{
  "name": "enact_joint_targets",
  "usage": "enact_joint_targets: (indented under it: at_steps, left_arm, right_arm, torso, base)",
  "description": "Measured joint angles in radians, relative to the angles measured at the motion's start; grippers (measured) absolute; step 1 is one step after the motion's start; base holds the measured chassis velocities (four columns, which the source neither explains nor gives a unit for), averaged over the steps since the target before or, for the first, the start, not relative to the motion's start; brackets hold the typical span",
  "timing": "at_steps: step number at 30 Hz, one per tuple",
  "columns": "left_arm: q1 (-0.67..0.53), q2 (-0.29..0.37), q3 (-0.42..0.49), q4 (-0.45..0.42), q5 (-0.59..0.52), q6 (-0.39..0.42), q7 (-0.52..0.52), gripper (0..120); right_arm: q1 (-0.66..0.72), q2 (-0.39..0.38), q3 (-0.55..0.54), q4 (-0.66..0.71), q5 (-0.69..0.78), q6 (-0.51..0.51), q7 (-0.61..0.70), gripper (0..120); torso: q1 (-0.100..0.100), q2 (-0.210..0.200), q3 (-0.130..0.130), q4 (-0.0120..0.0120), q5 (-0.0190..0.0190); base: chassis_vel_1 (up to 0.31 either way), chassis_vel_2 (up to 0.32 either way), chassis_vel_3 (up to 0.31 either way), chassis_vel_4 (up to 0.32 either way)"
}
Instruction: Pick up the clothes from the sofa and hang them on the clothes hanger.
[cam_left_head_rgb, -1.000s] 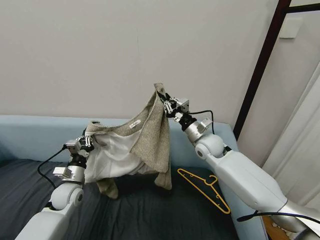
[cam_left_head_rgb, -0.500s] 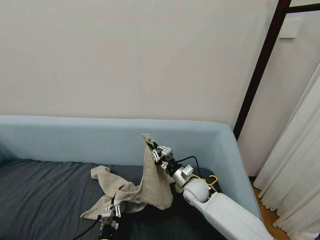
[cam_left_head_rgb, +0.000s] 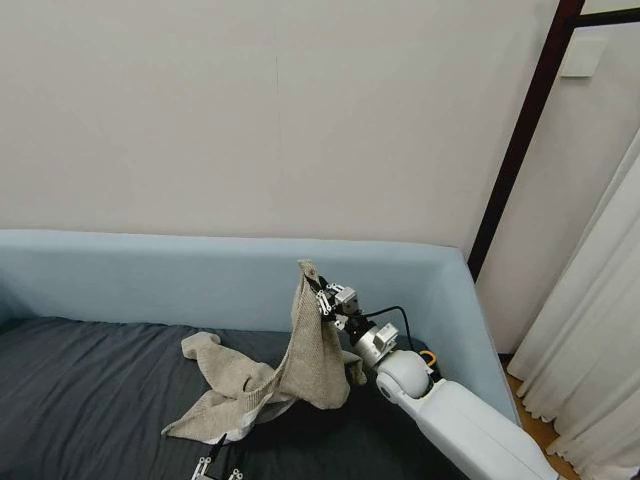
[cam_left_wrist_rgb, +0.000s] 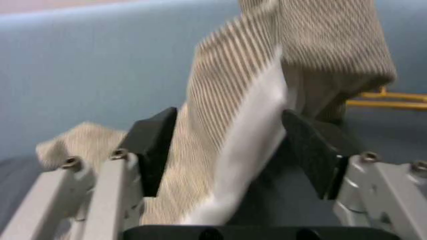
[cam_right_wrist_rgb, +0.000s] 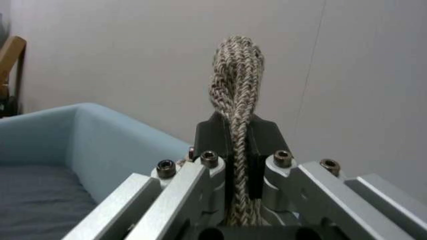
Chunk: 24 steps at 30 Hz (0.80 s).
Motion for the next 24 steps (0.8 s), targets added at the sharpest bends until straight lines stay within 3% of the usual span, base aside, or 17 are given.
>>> enact_joint_targets:
  at_steps: [6, 7, 10, 11, 16, 17, 21, 22, 24]
  left_arm:
    - [-0.095, 0.158, -0.013, 0.013, -0.158, 0.022, 0.198, 94]
    - [-0.095, 0.158, -0.013, 0.013, -0.158, 0.022, 0.198, 94]
    - [-0.179, 0.204, 0.004, 0.082, -0.219, 0.027, 0.332, 100]
    - [-0.179, 0.204, 0.004, 0.082, -0.219, 0.027, 0.332, 100]
    - [-0.397, 0.204, 0.046, 0.297, -0.247, 0.018, 0.597, 100]
    - [-0.397, 0.204, 0.046, 0.297, -0.247, 0.018, 0.597, 100]
    - [-0.590, 0.158, 0.068, 0.488, -0.290, 0.024, 0.809, 100]
    - [-0.590, 0.158, 0.068, 0.488, -0.290, 0.024, 0.809, 100]
    - [-0.659, 0.131, 0.074, 0.570, -0.299, 0.033, 0.907, 100]
  right_arm:
    - [0.005, -0.002, 0.002, 0.001, 0.000, 0.005, -0.021, 4]
    - [0.005, -0.002, 0.002, 0.001, 0.000, 0.005, -0.021, 4]
    - [0.013, -0.001, -0.004, 0.007, -0.003, 0.010, -0.036, 4]
    - [0.013, -0.001, -0.004, 0.007, -0.003, 0.010, -0.036, 4]
    - [0.027, 0.005, -0.005, 0.009, -0.003, 0.012, -0.046, 4]
    - [0.027, 0.005, -0.005, 0.009, -0.003, 0.012, -0.046, 4]
    - [0.030, 0.006, -0.008, 0.014, 0.000, 0.011, -0.047, 4]
    - [0.030, 0.006, -0.008, 0.014, 0.000, 0.011, -0.047, 4]
    - [0.031, 0.006, -0.012, 0.017, 0.000, 0.011, -0.050, 4]
  torso:
    - [0.000, 0.000, 0.000, 0.0005, 0.0003]
    - [0.000, 0.000, 0.000, 0.0005, 0.0003]
    - [0.000, 0.000, 0.000, 0.0006, 0.0000]
    - [0.000, 0.000, 0.000, 0.0006, 0.0000]
    - [0.000, 0.000, 0.000, 0.0007, -0.0002]
    - [0.000, 0.000, 0.000, 0.0007, -0.0002]
    - [0.000, 0.000, 0.000, 0.0002, 0.0000]
    - [0.000, 0.000, 0.000, 0.0002, 0.0000]
    - [0.000, 0.000, 0.000, 0.0004, 0.0002]
  base:
    - [0.000, 0.000, 0.000, 0.000]
    - [0.000, 0.000, 0.000, 0.000]
    - [0.000, 0.000, 0.000, 0.000]
    - [0.000, 0.000, 0.000, 0.000]
    - [0.000, 0.000, 0.000, 0.000]
    - [0.000, 0.000, 0.000, 0.000]
    - [0.000, 0.000, 0.000, 0.000]
    - [0.000, 0.000, 0.000, 0.000]
    - [0.000, 0.000, 0.000, 0.000]
